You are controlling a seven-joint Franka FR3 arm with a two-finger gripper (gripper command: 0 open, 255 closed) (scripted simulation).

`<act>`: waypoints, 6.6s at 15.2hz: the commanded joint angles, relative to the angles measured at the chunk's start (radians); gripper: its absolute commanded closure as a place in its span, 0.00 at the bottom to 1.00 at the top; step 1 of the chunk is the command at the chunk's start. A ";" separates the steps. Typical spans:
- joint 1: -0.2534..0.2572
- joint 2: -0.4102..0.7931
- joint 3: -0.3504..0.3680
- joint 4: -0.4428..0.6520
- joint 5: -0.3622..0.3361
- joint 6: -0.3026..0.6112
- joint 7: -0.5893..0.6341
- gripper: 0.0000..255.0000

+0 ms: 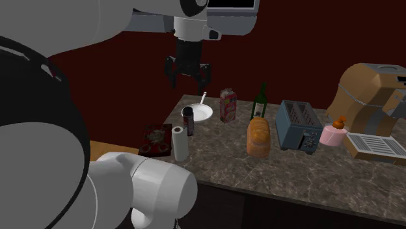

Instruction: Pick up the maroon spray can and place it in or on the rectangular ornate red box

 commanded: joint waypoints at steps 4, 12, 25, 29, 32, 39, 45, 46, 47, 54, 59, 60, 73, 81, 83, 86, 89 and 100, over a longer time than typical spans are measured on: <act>0.009 0.079 0.017 -0.016 0.020 0.095 0.018 0.00; 0.031 0.332 0.056 0.005 0.066 0.330 0.058 0.00; 0.063 0.812 0.102 0.226 0.108 0.594 0.113 0.00; 0.073 0.966 0.110 0.339 0.111 0.637 0.131 0.00; 0.081 1.082 0.114 0.437 0.111 0.656 0.145 0.00; 0.101 1.365 0.118 0.726 0.105 0.655 0.181 0.00; 0.111 1.470 0.119 0.805 0.104 0.682 0.190 0.00; 0.113 1.477 0.119 0.803 0.104 0.691 0.189 0.00; 0.114 1.484 0.120 0.801 0.105 0.701 0.189 0.00; 0.116 1.496 0.120 0.797 0.105 0.716 0.189 0.00; 0.116 1.495 0.120 0.797 0.105 0.716 0.189 1.00; 0.116 1.495 0.121 0.796 0.105 0.716 0.189 1.00; 0.115 1.442 0.120 0.808 0.103 0.652 0.199 1.00; 0.114 1.390 0.119 0.836 0.099 0.574 0.212 1.00; 0.114 1.379 0.119 0.845 0.098 0.553 0.215 1.00; 0.113 1.363 0.119 0.861 0.097 0.522 0.220 1.00; 0.113 1.350 0.119 0.880 0.096 0.490 0.225 1.00; 0.241 1.117 0.178 0.631 0.098 0.538 0.410 1.00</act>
